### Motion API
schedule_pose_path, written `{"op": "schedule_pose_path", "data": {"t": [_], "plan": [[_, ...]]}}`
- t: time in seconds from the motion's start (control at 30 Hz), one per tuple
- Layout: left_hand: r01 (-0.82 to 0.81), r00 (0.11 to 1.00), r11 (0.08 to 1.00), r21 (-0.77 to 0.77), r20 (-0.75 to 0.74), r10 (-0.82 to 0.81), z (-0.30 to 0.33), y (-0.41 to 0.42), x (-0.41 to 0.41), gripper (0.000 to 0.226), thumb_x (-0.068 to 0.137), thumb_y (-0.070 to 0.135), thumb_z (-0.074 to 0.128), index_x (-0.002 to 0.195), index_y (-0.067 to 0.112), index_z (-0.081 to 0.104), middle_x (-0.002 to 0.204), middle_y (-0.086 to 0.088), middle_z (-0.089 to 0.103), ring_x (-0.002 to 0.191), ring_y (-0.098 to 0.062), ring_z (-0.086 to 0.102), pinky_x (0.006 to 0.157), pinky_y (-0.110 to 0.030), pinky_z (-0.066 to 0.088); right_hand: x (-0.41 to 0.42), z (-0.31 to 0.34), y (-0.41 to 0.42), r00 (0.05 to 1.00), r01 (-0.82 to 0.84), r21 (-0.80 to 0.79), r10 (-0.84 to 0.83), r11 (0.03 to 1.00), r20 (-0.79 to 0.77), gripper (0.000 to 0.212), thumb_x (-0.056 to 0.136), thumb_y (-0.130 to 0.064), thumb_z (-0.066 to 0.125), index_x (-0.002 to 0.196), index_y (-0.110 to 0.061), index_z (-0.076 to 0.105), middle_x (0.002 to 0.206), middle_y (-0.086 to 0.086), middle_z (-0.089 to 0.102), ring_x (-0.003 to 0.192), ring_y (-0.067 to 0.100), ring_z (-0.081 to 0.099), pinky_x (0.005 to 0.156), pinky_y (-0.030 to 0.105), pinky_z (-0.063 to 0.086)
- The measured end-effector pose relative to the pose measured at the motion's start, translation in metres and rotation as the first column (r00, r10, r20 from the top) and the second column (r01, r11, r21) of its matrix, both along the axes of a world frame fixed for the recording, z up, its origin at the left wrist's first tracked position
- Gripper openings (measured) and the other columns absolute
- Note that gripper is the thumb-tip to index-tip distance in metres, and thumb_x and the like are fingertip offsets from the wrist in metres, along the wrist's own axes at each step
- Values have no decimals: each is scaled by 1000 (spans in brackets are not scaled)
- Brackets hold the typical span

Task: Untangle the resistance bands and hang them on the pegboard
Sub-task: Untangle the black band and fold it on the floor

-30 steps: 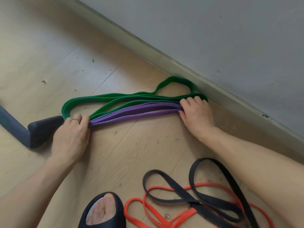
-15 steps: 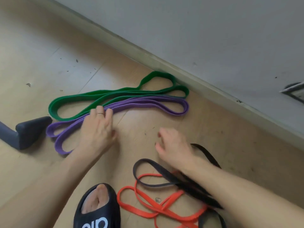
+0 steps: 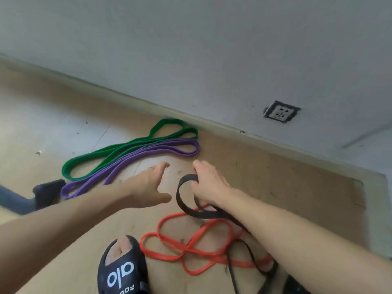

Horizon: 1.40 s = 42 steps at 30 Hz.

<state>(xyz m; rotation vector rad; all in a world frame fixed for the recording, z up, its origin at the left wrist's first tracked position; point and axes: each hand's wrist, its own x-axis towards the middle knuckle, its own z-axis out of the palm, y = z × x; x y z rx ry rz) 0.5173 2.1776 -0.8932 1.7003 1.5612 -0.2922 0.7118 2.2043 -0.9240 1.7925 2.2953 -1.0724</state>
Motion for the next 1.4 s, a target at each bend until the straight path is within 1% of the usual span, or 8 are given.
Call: {"op": "schedule_pose_path", "data": {"t": [0.3,0.43,0.57,0.93,1.1,1.27,1.33,1.4], "plan": [[-68,973,992,103,226,43,161,2,70,78,76,56,80,138,34,38,132,5,60,119,-16,63,108,-40,50,70,200,0,948,83,193,-18,978,-317,10,96,-13,58,105,-14,56,93,4,67,78,18,59,61,33,46],[-210,858,964,163,503,102,192,-8,107,50,88,37,78,131,28,55,120,2,71,114,-15,69,108,-42,51,95,257,-22,777,228,162,-79,960,-624,8,97,-6,51,98,-11,58,85,13,72,48,11,52,50,29,43],[-309,716,946,96,679,165,196,-23,130,25,97,23,69,119,16,64,110,-2,78,110,-18,73,107,-47,52,117,271,-41,634,366,131,-144,921,-760,6,98,-10,58,100,-7,63,81,7,69,51,10,52,51,24,43],[-312,673,939,147,731,110,196,-28,154,22,94,34,72,100,16,61,92,-2,71,102,-23,75,105,-47,54,137,282,-44,429,360,-48,-211,932,-878,16,84,-10,63,98,-5,64,93,12,64,77,21,58,67,31,51],[-257,715,939,227,699,27,195,-21,151,21,95,33,71,96,16,58,79,-1,64,78,-18,71,83,-34,59,142,282,-40,430,318,-59,-200,946,-880,6,93,-6,63,99,-6,65,93,12,65,75,20,58,63,29,50],[-179,773,938,297,633,-52,191,-20,153,16,96,33,69,87,22,61,71,7,66,69,-4,66,72,-20,51,147,286,-27,135,336,-260,-320,905,-938,13,94,-4,58,83,-11,61,82,9,66,62,18,58,58,27,48],[-177,765,933,313,640,-70,190,-19,153,11,98,32,66,89,28,61,72,8,69,75,-7,69,80,-27,54,154,288,-19,5,374,-355,-385,857,-923,17,93,-5,55,78,-12,59,77,7,66,57,16,55,55,25,46],[-198,728,929,312,682,-74,192,-17,151,12,100,34,64,92,26,60,71,6,63,70,-17,67,78,-38,57,164,285,-11,1,425,-384,-425,820,-905,17,91,-5,53,77,-13,59,76,6,66,56,16,50,54,25,42]]}}
